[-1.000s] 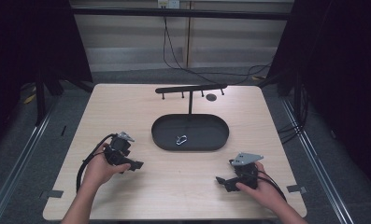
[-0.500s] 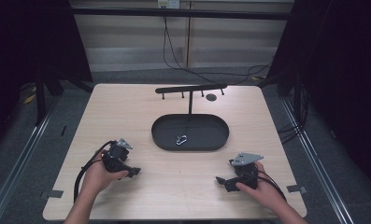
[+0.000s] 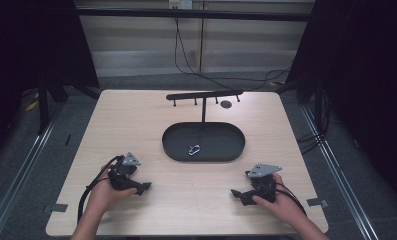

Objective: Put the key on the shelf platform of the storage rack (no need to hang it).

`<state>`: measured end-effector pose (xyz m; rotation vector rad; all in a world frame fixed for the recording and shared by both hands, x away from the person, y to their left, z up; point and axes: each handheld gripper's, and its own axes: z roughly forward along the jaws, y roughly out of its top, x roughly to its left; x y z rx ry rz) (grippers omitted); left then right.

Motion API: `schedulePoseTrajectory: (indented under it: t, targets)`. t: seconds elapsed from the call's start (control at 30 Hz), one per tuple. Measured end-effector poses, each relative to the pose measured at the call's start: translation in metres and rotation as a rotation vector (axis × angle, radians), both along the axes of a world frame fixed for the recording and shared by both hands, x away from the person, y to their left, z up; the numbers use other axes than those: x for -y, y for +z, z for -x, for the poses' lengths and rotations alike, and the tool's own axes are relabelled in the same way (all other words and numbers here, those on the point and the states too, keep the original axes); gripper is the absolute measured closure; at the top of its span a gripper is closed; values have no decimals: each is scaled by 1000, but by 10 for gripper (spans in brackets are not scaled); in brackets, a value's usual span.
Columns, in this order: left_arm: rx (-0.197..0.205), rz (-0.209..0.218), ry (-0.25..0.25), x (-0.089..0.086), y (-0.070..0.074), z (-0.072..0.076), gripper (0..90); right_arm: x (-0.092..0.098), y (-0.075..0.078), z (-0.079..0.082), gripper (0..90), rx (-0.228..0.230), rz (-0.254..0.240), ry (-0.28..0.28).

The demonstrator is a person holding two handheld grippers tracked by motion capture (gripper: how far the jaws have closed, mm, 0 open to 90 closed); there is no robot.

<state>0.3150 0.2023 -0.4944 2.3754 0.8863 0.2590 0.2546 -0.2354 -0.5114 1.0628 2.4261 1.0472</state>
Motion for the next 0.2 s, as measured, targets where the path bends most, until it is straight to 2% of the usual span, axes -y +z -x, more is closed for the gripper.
schedulePoseTrajectory:
  t: [0.2]
  targets:
    - [0,9,3,0,0,1,146,0,0,0,119,-2,0,-2]
